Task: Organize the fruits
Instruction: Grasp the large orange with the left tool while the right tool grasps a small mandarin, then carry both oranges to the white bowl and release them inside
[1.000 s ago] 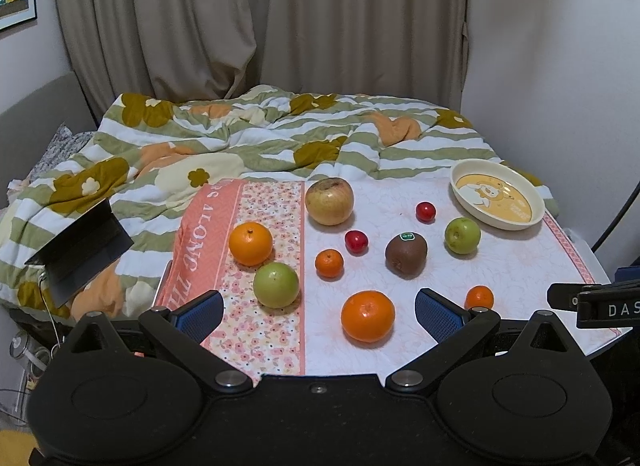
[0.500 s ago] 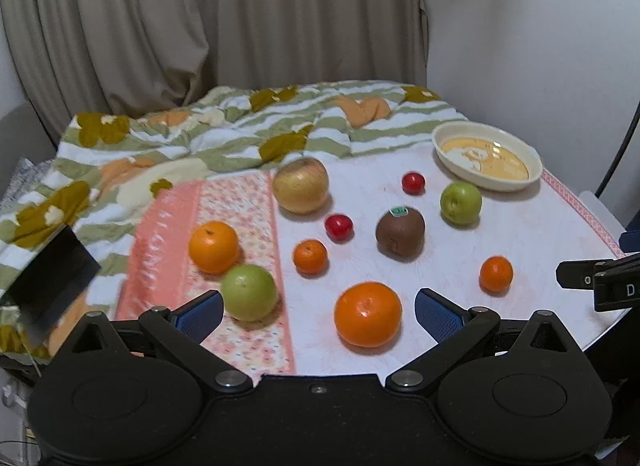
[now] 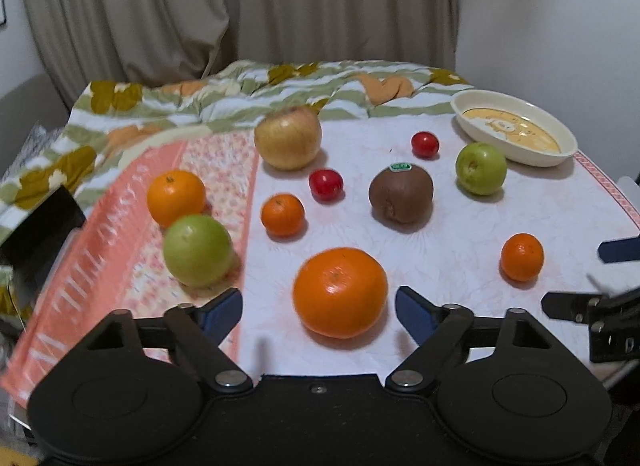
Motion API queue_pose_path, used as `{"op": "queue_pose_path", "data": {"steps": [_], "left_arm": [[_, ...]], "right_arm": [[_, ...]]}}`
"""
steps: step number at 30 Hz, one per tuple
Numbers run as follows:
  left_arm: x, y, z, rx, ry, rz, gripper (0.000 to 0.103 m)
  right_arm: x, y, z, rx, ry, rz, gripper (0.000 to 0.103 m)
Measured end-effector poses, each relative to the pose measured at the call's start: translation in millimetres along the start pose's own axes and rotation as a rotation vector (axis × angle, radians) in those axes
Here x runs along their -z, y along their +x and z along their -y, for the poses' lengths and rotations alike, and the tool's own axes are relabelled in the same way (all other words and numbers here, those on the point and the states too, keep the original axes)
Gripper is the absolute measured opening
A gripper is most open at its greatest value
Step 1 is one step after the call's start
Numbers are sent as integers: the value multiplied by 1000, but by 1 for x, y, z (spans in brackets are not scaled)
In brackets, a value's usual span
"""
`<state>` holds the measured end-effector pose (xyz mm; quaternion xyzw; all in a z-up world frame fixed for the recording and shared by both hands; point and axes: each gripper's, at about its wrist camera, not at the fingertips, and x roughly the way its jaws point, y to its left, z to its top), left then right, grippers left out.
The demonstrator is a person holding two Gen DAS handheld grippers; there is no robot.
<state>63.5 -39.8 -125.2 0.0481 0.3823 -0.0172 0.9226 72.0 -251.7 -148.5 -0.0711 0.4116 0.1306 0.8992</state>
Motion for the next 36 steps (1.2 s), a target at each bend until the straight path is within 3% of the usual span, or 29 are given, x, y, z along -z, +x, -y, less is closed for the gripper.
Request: {"op": "queue_pose_path", "data": {"steps": [8, 11, 24, 26, 36], "left_arm": [[-3, 15, 15, -56, -51, -4, 82], [-4, 22, 19, -59, -69, -23, 65], [-1, 18, 23, -88, -90, -28, 64], [0, 16, 24, -91, -87, -27, 63], [-7, -14, 35, -98, -106, -5, 63]], "right_arm": [[-4, 18, 6, -92, -76, 7, 90], [-6, 24, 6, -114, -105, 6, 84], [-18, 37, 2, -155, -160, 14, 69], [-19, 38, 1, -162, -169, 18, 52], [-26, 15, 14, -184, -155, 52, 52]]}}
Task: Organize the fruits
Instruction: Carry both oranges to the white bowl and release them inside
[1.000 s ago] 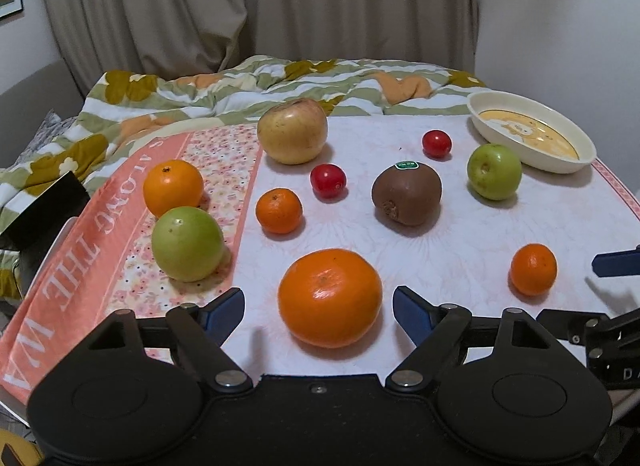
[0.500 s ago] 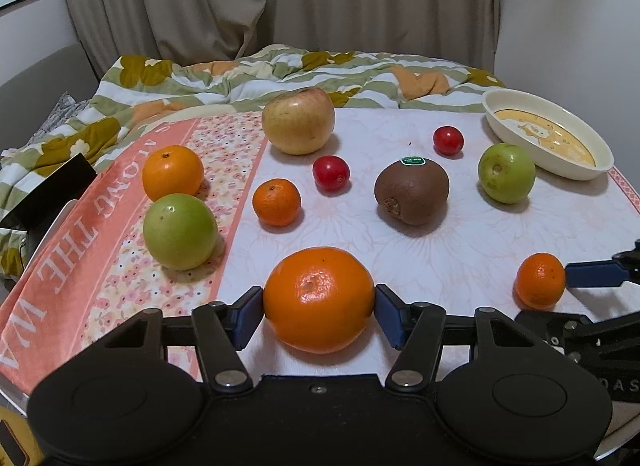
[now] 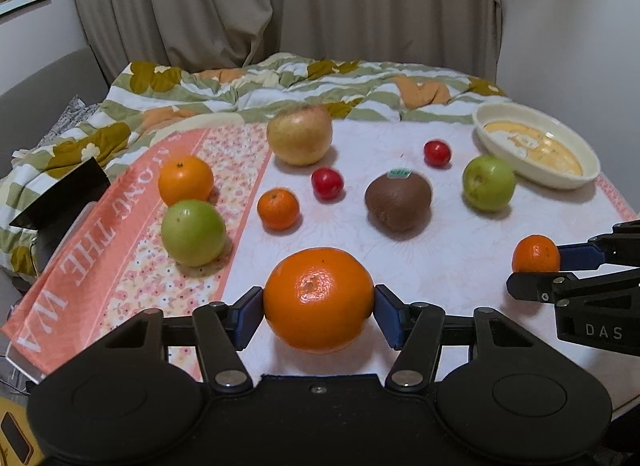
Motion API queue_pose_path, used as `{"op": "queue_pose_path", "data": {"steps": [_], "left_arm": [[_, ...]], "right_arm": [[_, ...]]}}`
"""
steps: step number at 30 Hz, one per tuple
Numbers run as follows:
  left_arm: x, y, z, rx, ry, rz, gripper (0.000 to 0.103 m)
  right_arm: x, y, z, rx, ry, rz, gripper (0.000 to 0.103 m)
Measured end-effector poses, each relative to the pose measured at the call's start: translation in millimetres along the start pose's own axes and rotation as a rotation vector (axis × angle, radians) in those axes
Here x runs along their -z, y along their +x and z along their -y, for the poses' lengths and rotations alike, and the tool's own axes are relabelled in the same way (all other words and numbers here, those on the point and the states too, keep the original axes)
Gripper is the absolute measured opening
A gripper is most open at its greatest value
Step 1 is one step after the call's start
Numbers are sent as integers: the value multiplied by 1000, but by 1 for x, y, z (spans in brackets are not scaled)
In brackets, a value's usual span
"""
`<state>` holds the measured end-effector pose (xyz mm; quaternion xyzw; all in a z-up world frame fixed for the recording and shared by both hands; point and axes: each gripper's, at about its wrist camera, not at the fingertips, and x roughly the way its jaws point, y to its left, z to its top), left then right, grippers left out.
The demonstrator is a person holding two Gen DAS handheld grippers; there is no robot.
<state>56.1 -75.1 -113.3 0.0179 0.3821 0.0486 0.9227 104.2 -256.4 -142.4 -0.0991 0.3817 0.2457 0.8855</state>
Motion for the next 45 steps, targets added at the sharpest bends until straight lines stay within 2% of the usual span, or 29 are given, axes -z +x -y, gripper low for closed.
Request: {"op": "queue_pose_path", "data": {"steps": [10, 16, 20, 26, 35, 40, 45], "left_arm": [[-43, -45, 26, 32, -14, 85, 63], [-80, -55, 48, 101, 2, 135, 63], [-109, -47, 61, 156, 29, 153, 63], [-148, -15, 88, 239, 92, 152, 63], [-200, 61, 143, 345, 214, 92, 63], [-216, 104, 172, 379, 281, 50, 63], [-216, 142, 199, 392, 358, 12, 63]], "right_arm": [[-17, -58, 38, 39, 50, 50, 52], [-33, -87, 76, 102, 102, 81, 52], [-45, -96, 104, 152, 133, 90, 52], [-66, -97, 150, 217, 194, 95, 52], [-96, -59, 209, 278, 279, 51, 52], [-104, -35, 235, 300, 319, 28, 52], [-104, -15, 255, 305, 361, 9, 52]]}}
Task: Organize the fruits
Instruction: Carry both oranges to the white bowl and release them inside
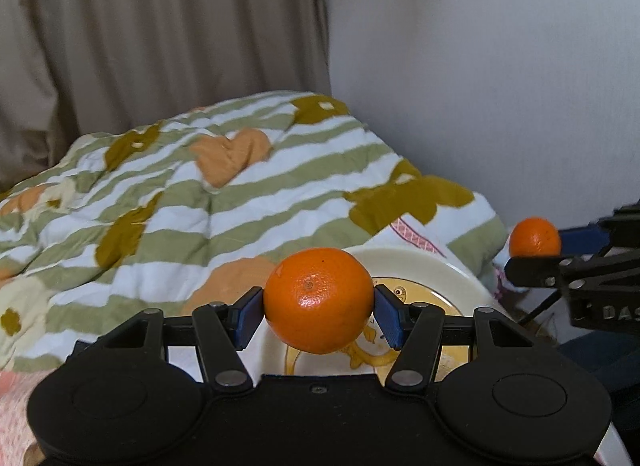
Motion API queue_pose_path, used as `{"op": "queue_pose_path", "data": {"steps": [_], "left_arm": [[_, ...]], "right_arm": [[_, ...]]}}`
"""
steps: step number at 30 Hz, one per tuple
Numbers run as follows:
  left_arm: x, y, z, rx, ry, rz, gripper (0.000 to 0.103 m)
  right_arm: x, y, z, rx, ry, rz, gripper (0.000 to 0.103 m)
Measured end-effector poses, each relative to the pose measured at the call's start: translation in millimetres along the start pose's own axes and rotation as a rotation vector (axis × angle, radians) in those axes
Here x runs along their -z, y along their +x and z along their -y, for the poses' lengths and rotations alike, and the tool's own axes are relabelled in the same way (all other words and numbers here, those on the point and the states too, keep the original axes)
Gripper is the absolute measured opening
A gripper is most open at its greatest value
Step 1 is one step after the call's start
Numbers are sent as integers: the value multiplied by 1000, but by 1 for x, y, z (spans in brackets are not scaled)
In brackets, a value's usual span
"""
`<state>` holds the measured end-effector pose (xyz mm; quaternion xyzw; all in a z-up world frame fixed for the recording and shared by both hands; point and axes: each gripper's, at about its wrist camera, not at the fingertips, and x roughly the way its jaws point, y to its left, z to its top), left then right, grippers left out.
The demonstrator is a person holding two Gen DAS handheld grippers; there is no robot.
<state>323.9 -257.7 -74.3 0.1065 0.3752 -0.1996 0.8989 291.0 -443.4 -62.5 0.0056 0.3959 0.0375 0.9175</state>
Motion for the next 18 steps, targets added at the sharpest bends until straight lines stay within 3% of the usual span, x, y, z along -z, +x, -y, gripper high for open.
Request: {"op": "queue_pose_path", "data": {"steps": [6, 13, 14, 15, 17, 18], "left_arm": [[3, 44, 15, 22, 86, -48, 63], [7, 66, 25, 35, 143, -71, 65], [8, 66, 26, 34, 148, -70, 71], [8, 64, 27, 34, 156, -57, 84], [7, 55, 28, 24, 170, -19, 96], [7, 50, 27, 19, 175, -6, 96]], "right_arm": [[0, 20, 11, 24, 41, -33, 52], [1, 29, 24, 47, 89, -49, 52], [0, 30, 25, 47, 93, -49, 52], [0, 29, 26, 47, 98, -48, 52], [0, 28, 28, 44, 101, -45, 52], [0, 27, 28, 42, 99, -42, 52]]}}
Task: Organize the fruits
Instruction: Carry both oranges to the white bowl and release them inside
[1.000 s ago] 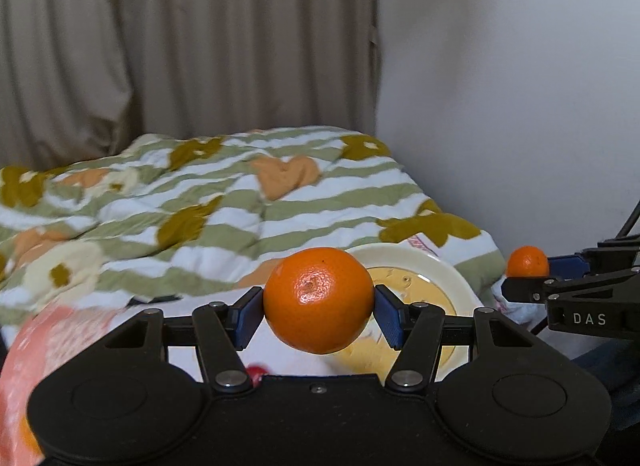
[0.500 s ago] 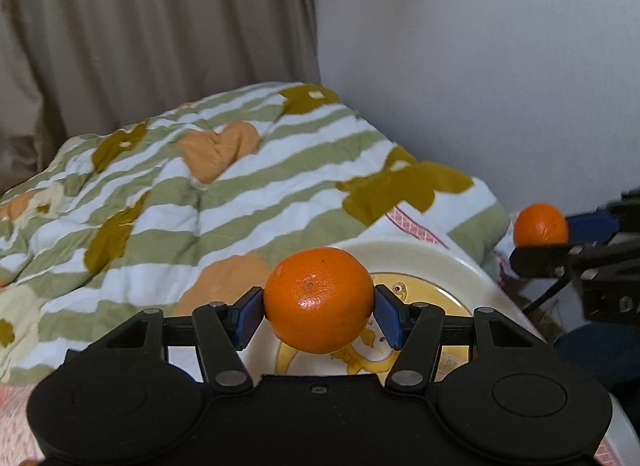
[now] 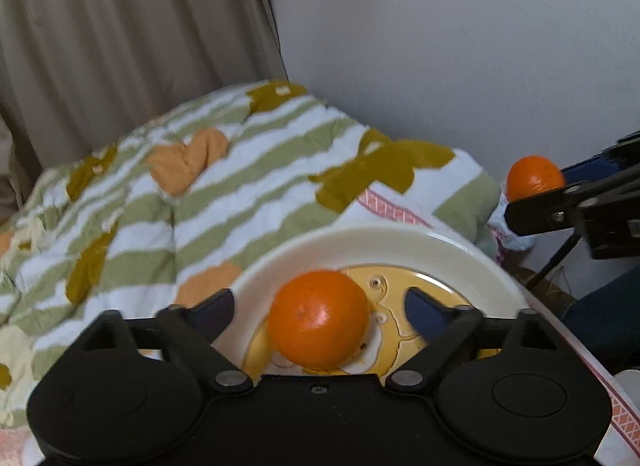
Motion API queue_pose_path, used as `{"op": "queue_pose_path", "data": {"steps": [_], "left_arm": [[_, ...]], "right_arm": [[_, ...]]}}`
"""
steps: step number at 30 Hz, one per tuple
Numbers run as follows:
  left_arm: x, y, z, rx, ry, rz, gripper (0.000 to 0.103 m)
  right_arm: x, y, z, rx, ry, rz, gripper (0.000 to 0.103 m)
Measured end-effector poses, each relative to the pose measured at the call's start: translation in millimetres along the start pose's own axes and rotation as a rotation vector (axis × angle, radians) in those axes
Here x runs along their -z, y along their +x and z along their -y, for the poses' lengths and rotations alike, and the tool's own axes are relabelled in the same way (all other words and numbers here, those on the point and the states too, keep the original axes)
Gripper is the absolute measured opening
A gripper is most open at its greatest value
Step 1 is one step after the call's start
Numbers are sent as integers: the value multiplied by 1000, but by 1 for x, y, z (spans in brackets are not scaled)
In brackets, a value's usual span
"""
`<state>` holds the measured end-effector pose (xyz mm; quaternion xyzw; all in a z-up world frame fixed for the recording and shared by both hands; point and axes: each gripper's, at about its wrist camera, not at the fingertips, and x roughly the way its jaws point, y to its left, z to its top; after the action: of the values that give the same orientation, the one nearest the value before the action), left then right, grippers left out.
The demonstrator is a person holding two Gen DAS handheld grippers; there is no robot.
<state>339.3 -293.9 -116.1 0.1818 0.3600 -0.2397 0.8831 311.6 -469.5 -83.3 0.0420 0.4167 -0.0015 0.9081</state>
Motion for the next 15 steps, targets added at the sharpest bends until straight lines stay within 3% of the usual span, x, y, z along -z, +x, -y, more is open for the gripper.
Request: {"op": "queue_pose_path", "data": {"steps": [4, 15], "left_arm": [[0, -15, -6, -28, -15, -4, 96], [15, -64, -39, -81, -202, -17, 101]], "right_arm": [[-3, -3, 0, -18, -15, 8, 52], [-9, 8, -28, -104, -151, -4, 52]]}}
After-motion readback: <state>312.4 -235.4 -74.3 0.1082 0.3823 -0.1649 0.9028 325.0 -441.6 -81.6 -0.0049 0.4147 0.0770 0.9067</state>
